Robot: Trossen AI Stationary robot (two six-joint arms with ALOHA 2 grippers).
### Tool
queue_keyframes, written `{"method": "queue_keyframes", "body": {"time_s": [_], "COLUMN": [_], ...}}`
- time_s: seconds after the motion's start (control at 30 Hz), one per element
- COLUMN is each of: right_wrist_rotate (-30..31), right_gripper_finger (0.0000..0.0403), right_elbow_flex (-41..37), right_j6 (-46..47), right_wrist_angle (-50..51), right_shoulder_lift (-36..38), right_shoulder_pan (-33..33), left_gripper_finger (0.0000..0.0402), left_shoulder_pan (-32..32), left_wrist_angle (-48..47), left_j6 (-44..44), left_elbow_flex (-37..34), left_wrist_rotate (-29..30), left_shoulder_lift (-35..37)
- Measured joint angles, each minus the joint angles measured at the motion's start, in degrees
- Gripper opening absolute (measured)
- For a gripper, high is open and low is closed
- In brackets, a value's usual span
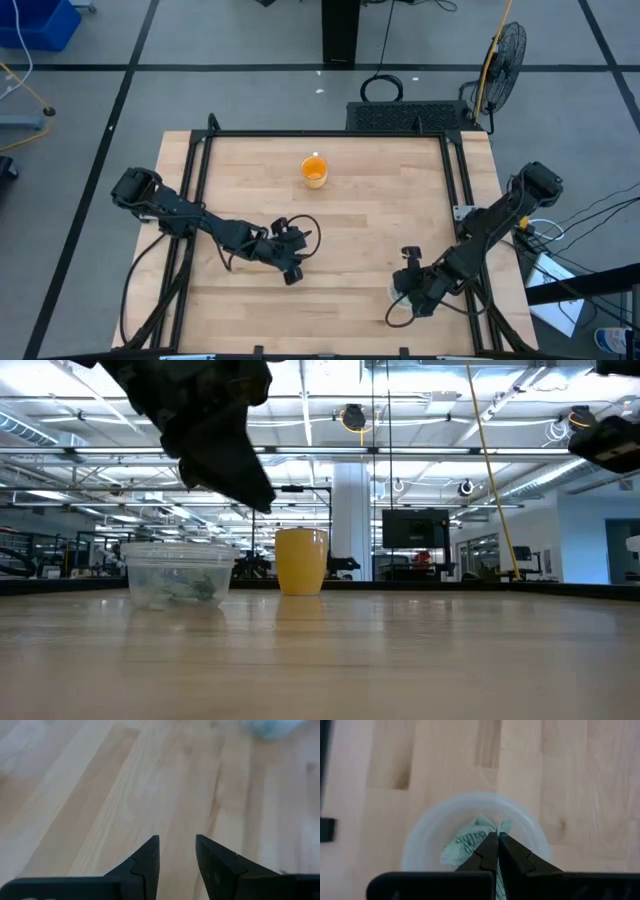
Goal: Pick and place Stevia / Truvia into bins
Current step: Put the white stevia packet into the bottom transparent container, then return to Home Position
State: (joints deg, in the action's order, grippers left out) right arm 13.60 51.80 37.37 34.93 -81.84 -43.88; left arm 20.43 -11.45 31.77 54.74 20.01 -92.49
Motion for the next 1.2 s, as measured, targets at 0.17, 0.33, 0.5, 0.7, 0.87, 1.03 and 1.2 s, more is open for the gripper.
{"method": "queue_keyframes", "body": {"time_s": [0.17,0.33,0.5,0.7,0.87,1.03,1.2], "right_wrist_rotate": [-0.1,-0.2,-0.2,-0.9,-4.8,-3.1,-3.1], "right_gripper_finger": [0.0000,0.0000,0.0000,0.0000,0.0002,0.0031,0.0075], "right_elbow_flex": [-1.2,-1.3,-1.3,-1.3,-1.3,-1.3,-1.3], "right_j6": [1.4,0.5,-0.3,0.9,4.0,3.4,2.4], "right_wrist_angle": [0.0,0.0,-0.3,-0.6,-1.1,-2.3,-3.3], "right_shoulder_lift": [0.0,0.0,0.0,0.0,0.0,0.0,0.0], "right_shoulder_pan": [-0.1,-0.1,0.0,0.0,0.0,0.0,0.0], "left_gripper_finger": [0.0131,0.0131,0.0131,0.0131,0.0131,0.0131,0.0131], "left_shoulder_pan": [0.0,0.0,0.0,0.0,0.0,0.0,0.0], "left_wrist_angle": [5.7,11.0,15.4,19.1,19.5,19.5,19.5], "left_j6": [0.0,0.0,0.0,0.0,0.0,-0.2,-0.1], "left_elbow_flex": [0.0,0.0,0.0,0.0,0.0,0.0,0.0], "left_wrist_rotate": [0.0,0.0,0.0,0.0,0.0,0.0,0.0], "left_shoulder_lift": [0.0,0.0,0.0,0.0,0.0,0.0,0.0]}}
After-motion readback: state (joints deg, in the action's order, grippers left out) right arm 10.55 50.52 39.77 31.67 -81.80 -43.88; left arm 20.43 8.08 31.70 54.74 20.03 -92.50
